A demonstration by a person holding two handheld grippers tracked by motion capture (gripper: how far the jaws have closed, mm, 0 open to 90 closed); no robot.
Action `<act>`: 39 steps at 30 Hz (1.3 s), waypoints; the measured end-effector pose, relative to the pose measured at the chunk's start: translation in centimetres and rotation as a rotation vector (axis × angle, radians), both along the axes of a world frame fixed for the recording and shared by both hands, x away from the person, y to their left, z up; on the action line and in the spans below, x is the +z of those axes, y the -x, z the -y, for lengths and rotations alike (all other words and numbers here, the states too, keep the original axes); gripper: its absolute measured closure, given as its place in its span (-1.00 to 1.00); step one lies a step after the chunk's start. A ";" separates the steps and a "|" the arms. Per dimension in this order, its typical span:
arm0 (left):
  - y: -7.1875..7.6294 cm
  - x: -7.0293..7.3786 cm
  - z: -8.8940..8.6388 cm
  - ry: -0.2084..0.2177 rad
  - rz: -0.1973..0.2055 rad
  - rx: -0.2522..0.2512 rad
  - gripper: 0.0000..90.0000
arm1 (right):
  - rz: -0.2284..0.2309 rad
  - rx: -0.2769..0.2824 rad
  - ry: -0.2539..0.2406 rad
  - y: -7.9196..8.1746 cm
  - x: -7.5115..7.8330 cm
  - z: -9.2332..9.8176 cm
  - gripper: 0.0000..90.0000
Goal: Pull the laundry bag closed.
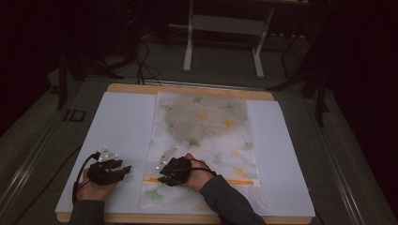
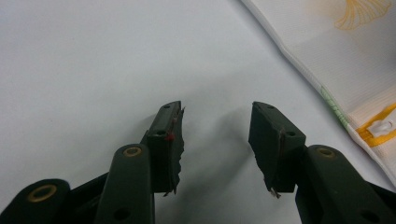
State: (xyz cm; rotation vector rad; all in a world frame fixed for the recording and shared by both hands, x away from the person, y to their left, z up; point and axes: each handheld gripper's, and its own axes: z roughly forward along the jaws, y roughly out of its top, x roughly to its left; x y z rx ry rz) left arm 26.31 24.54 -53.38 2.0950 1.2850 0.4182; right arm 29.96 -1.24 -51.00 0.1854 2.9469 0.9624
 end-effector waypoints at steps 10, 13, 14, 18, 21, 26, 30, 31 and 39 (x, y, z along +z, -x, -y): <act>0.0 0.0 0.1 -0.001 0.001 -0.002 0.22 | -0.013 0.025 -0.005 0.3 -0.4 -1.7 0.61; 0.0 0.0 0.0 0.002 0.005 0.000 0.22 | -0.009 0.032 -0.012 0.3 -0.6 -2.3 0.61; 0.0 0.0 0.0 0.002 0.005 -0.001 0.22 | -0.012 0.030 -0.013 0.3 -0.7 -2.4 0.61; 0.0 0.0 0.1 0.000 0.004 -0.005 0.21 | -0.018 0.023 -0.027 0.1 -1.0 -2.8 0.61; 0.0 0.0 0.1 -0.001 0.004 -0.006 0.21 | -0.026 0.021 -0.028 -0.1 -1.2 -2.9 0.61; 0.0 0.0 0.1 -0.001 0.004 -0.008 0.21 | -0.032 0.016 -0.037 -0.1 -1.5 -3.2 0.62; 0.0 0.0 0.1 -0.001 0.005 -0.009 0.21 | -0.025 0.020 -0.039 0.1 -1.7 -3.5 0.66; 0.0 0.0 0.1 -0.002 0.004 -0.010 0.21 | -0.028 0.025 -0.039 0.1 -1.7 -3.6 0.69; 0.1 0.1 0.2 0.001 0.006 -0.012 0.21 | -0.029 0.024 -0.033 0.1 -1.7 -3.9 0.82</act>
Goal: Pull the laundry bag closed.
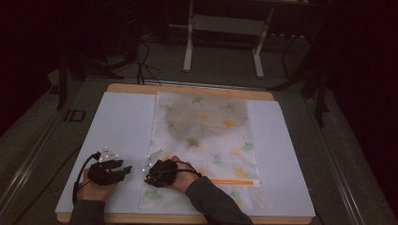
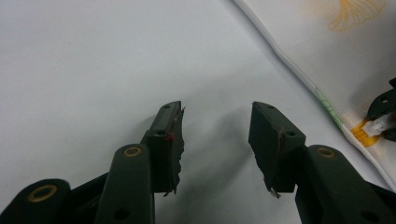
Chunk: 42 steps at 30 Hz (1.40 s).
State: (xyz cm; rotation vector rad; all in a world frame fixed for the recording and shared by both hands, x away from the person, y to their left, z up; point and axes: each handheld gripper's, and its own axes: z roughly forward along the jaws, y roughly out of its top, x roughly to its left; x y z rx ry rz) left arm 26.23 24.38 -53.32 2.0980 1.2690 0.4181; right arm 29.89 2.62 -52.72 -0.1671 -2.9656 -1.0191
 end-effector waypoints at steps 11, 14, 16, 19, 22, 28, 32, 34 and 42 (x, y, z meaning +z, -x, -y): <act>0.2 0.2 0.2 0.016 -0.004 -0.017 0.22 | 0.023 0.004 0.013 0.2 0.2 0.0 0.86; 0.2 0.2 0.2 0.021 -0.008 -0.024 0.22 | 0.034 0.007 0.011 0.3 0.2 0.1 0.86; 0.3 0.2 0.2 0.026 -0.009 -0.025 0.22 | 0.034 0.007 0.009 0.3 0.2 0.2 0.86; 0.4 0.3 0.2 0.035 -0.013 -0.026 0.22 | 0.039 0.006 0.011 0.4 0.3 0.3 0.86; 0.5 0.3 0.2 0.055 -0.020 -0.027 0.21 | 0.040 0.008 0.009 0.5 0.4 0.3 0.86; 1.0 0.5 0.5 0.071 -0.030 -0.043 0.22 | 0.047 0.007 0.005 0.7 0.6 0.5 0.86; 1.4 0.6 0.7 0.089 -0.036 -0.058 0.23 | 0.051 0.008 0.006 0.6 0.7 0.7 0.86; 1.6 0.7 0.8 0.108 -0.043 -0.076 0.27 | 0.051 0.005 0.000 0.6 0.7 0.8 0.86; 2.1 0.9 1.6 0.147 -0.067 -0.129 0.33 | 0.056 0.004 -0.002 0.6 0.8 1.0 0.86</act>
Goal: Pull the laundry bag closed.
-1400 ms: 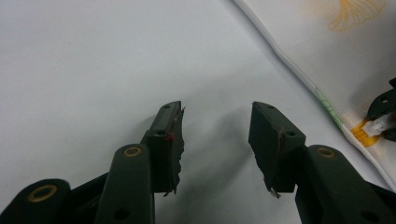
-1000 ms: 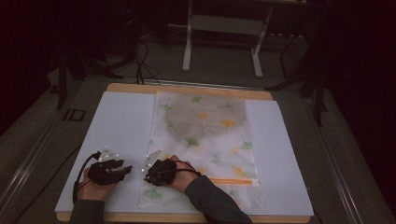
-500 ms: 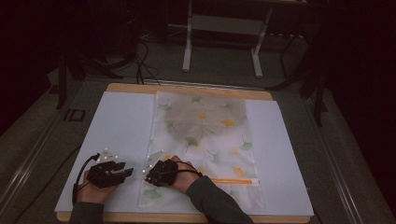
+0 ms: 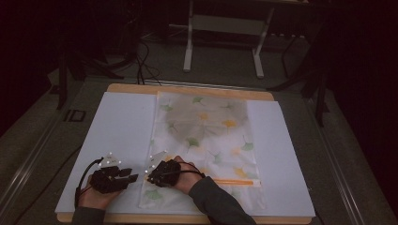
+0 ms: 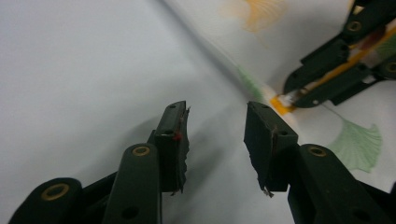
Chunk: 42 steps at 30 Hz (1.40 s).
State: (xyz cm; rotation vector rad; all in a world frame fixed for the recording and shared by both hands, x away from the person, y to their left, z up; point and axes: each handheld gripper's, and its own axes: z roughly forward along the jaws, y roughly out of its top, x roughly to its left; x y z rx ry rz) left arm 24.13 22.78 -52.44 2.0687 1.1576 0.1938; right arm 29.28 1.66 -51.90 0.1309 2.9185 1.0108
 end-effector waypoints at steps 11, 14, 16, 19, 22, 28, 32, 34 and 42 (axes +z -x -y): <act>0.7 0.1 1.1 0.050 -0.030 -0.057 0.32 | 0.006 -0.002 -0.005 0.0 0.1 0.2 0.86; 0.7 0.2 1.3 0.071 -0.034 -0.074 0.32 | 0.009 -0.005 -0.006 0.0 0.2 0.2 0.86; 0.6 0.1 1.6 0.072 -0.046 -0.083 0.32 | 0.010 -0.004 -0.007 0.0 0.3 0.2 0.86; 0.5 -0.2 2.1 0.055 -0.060 -0.099 0.34 | 0.012 -0.005 -0.011 0.1 0.4 0.3 0.86; 0.2 -0.4 2.3 0.048 -0.074 -0.104 0.37 | 0.019 -0.004 -0.016 0.1 0.6 0.3 0.86; -0.1 -0.6 2.6 0.052 -0.093 -0.116 0.46 | 0.032 0.001 -0.010 0.2 0.9 0.5 0.87; -0.5 -0.8 2.9 0.053 -0.105 -0.132 0.53 | 0.037 0.004 -0.008 0.3 1.1 0.5 0.87; -0.6 -0.9 3.0 0.051 -0.107 -0.136 0.58 | 0.039 0.008 -0.006 0.3 1.1 0.5 0.87; -0.8 -1.0 3.0 0.070 -0.114 -0.157 0.89 | 0.038 0.011 -0.005 0.1 1.1 0.7 0.87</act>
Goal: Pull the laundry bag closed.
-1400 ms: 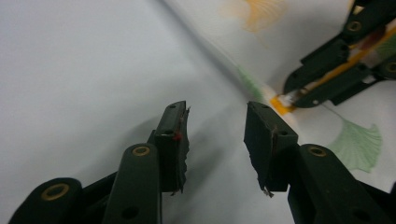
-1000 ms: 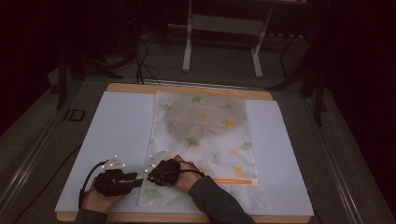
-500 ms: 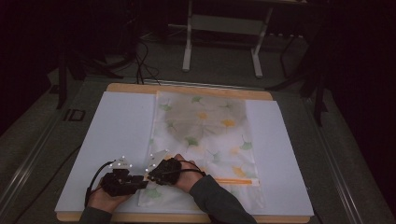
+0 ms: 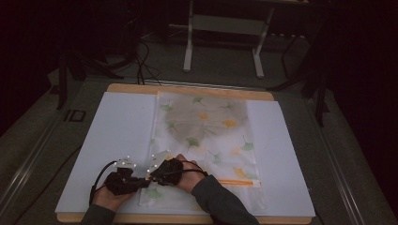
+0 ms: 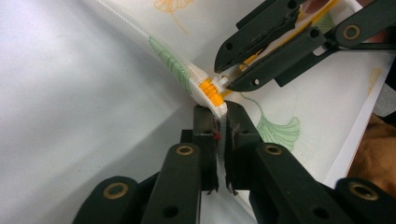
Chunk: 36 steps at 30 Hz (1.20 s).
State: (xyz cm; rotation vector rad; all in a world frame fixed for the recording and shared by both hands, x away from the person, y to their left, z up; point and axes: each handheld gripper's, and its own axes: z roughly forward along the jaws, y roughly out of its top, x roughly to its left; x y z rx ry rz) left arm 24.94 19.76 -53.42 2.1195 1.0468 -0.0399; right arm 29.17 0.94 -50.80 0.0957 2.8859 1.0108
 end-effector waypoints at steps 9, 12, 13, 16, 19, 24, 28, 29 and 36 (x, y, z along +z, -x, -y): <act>0.1 0.0 0.0 -0.004 0.000 -0.001 0.93 | -0.021 -0.003 -0.006 -0.2 -0.5 0.3 0.87; 0.1 0.0 -0.1 0.003 -0.001 0.003 0.93 | -0.024 -0.001 -0.008 -0.3 -0.6 0.4 0.87; 0.1 0.0 -0.1 0.005 0.000 0.004 0.93 | -0.026 -0.005 -0.006 -0.3 -0.7 0.4 0.87; 0.1 0.1 -0.2 0.011 0.000 0.004 0.93 | -0.035 -0.007 -0.005 -0.3 -1.1 0.5 0.87; 0.1 0.1 -0.2 0.009 0.001 0.004 0.93 | -0.036 -0.008 0.002 -0.3 -1.4 0.5 0.87; 0.1 0.1 -0.5 0.019 0.005 0.010 0.93 | -0.028 -0.008 0.014 -0.3 -1.5 0.6 0.87; 0.1 0.1 -0.6 0.021 0.007 0.014 0.93 | -0.030 -0.014 0.018 -0.3 -1.7 0.7 0.87; 0.1 0.1 -0.6 0.021 0.007 0.014 0.93 | -0.028 -0.015 0.021 -0.3 -1.7 0.7 0.87; 0.0 0.1 -0.7 0.022 0.007 0.014 0.93 | -0.018 -0.018 0.036 -0.1 -1.7 0.9 0.87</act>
